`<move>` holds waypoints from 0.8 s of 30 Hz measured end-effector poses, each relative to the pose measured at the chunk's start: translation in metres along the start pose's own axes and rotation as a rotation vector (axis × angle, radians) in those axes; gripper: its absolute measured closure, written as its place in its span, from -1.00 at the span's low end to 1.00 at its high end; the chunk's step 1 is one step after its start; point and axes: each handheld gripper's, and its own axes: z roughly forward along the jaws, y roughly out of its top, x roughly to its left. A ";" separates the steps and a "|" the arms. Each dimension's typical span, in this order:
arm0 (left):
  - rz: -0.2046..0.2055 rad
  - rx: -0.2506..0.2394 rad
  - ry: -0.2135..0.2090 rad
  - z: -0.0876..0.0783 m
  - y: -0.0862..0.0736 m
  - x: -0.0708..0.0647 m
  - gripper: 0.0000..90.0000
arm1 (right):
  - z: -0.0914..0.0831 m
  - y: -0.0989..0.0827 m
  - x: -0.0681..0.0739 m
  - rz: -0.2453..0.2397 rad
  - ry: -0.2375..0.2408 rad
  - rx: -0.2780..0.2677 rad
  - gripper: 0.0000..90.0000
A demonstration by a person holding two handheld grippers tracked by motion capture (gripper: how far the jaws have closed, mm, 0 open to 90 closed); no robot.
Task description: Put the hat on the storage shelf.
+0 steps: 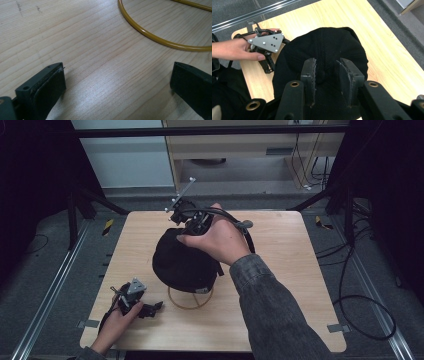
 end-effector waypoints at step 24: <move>0.001 -0.001 0.001 0.000 0.000 0.000 -1.00 | -0.032 -0.027 -0.019 0.065 -0.018 -0.112 0.47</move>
